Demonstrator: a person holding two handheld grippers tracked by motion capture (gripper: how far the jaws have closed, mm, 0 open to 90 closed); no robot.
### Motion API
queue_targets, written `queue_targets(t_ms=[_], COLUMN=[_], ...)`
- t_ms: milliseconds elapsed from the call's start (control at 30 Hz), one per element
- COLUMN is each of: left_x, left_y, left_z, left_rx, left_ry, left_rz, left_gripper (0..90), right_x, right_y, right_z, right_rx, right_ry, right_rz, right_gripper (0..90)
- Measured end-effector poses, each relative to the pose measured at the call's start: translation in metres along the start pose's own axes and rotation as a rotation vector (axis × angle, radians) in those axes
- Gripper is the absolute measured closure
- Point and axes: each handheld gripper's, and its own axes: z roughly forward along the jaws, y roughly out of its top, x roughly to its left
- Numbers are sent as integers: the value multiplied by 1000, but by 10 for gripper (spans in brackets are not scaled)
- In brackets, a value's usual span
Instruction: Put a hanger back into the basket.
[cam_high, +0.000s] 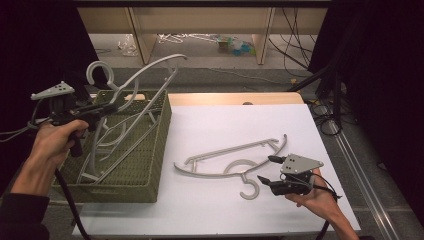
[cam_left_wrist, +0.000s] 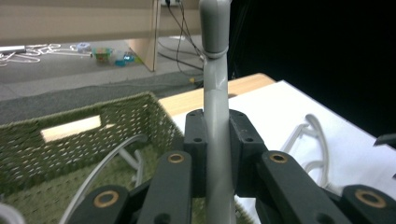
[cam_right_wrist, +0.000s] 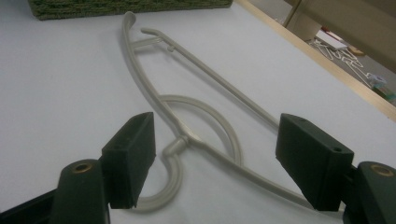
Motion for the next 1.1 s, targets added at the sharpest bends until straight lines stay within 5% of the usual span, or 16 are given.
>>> queue_targets(t_ms=[467, 800, 1100], left_x=[56, 70, 87], left_y=[-23, -38, -61], left_z=[-4, -4, -5], left_rx=[58, 86, 151], left_ry=[101, 100, 75], left_rz=[24, 52, -16], left_gripper=[792, 791, 791], right_x=[0, -1, 0], right_y=[-1, -2, -3], right_z=[2, 2, 3], right_rx=[17, 13, 16], right_ry=[11, 10, 9], right_rz=[0, 1, 4], right_gripper=[293, 293, 293])
